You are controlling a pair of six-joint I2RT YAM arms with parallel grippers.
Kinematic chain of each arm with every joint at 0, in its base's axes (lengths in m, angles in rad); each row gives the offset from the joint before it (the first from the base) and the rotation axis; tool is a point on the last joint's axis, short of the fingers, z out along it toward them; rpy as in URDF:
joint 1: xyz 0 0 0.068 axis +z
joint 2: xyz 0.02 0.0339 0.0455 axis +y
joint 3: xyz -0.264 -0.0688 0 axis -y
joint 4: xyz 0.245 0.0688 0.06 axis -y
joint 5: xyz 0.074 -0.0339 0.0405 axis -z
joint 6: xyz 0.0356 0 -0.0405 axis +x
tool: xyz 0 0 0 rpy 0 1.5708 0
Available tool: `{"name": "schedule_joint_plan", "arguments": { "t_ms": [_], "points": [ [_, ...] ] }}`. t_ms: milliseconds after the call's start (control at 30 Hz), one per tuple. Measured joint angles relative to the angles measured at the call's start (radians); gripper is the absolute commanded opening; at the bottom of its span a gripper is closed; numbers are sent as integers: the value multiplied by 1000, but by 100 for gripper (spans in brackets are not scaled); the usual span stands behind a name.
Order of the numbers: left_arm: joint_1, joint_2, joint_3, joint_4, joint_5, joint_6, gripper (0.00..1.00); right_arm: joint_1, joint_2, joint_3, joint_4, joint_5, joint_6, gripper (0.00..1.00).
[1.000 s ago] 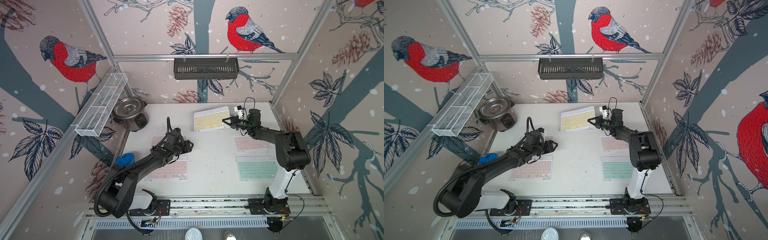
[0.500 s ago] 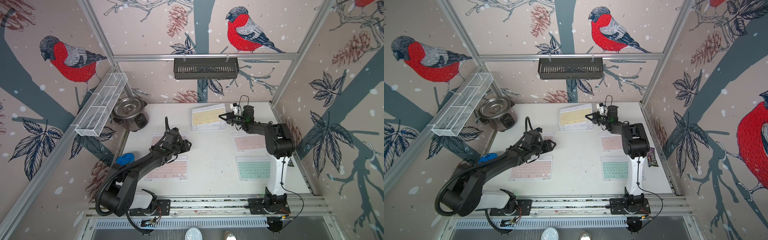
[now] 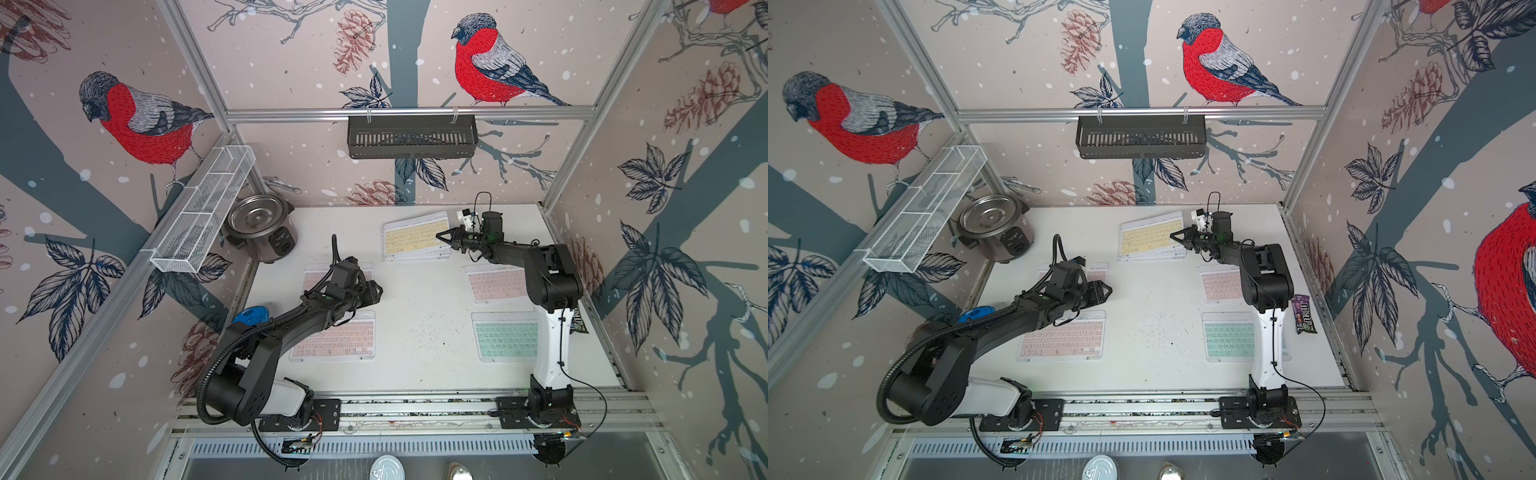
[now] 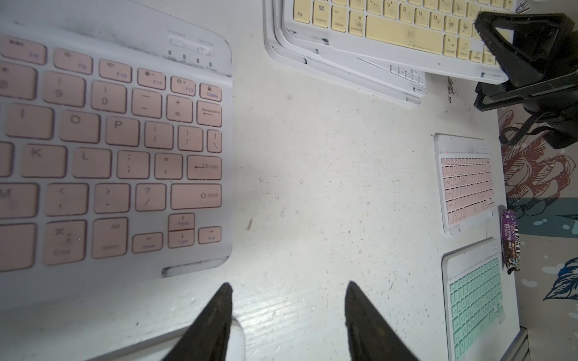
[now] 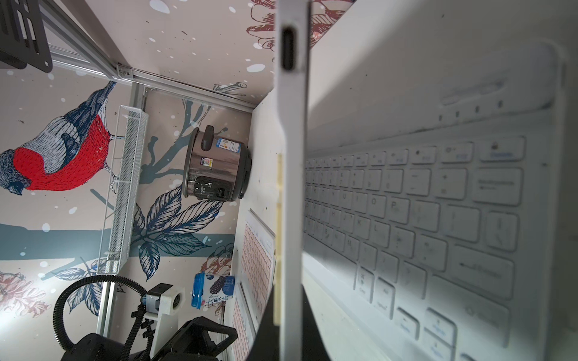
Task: Stack the numeric keypads
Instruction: Place the numeric keypad at the numeric keypad.
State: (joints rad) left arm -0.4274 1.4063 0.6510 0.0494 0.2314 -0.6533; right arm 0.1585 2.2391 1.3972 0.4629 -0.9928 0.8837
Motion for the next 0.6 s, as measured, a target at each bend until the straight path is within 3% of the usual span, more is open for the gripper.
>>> {"name": "schedule_joint_plan", "arguments": {
  "t_ms": [600],
  "points": [
    [2,32,3,7,3,0,57,-2,33,66,-119,30,-76,38]
  ]
}}
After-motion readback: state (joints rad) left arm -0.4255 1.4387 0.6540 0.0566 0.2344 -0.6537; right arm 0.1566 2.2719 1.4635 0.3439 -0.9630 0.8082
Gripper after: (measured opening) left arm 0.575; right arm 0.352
